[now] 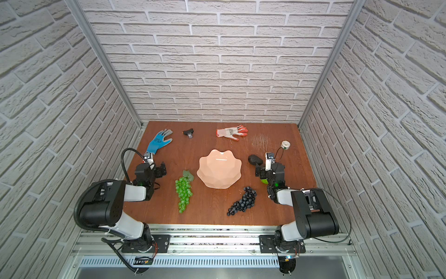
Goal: Arrange fruit in a fruit bowl
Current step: Pick up the fruit from the middle-right of the table.
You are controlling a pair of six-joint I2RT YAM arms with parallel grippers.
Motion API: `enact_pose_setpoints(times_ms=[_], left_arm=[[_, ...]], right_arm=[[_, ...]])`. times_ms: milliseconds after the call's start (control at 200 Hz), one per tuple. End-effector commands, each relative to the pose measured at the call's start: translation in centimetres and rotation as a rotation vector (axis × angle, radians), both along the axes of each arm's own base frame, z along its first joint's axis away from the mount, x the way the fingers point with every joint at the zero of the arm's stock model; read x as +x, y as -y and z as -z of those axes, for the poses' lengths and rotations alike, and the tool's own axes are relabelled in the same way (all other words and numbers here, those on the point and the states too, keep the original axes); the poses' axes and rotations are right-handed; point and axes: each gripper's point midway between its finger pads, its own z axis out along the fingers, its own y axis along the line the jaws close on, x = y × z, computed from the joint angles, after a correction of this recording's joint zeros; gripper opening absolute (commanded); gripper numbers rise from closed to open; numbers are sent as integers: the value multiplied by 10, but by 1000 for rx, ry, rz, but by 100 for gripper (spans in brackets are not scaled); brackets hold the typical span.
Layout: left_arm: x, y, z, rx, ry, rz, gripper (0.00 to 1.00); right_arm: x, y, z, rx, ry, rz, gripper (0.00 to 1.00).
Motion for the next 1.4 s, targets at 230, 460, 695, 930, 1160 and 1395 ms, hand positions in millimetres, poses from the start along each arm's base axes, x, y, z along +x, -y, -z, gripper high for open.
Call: enact_pose_setpoints(times_ms=[230, 460, 695, 930, 1160, 1395], left_arm=[[11, -6, -19, 6, 79, -10, 98], [14, -21, -39, 14, 30, -103, 98], [25, -46, -100, 35, -19, -249, 98], [10, -27, -144, 45, -142, -309, 98], [-11, 15, -146, -9, -223, -228, 98], [-12, 54, -134, -59, -288, -121, 98]], right_arm=[[9, -2, -16, -4, 60, -1, 100], [10, 4, -42, -16, 78, 34, 100], [12, 13, -144, 6, 104, 97, 99], [13, -19, -172, 162, -173, -13, 97], [1, -45, -142, 222, -459, -123, 95], [-10, -51, -123, 171, -585, -149, 93]])
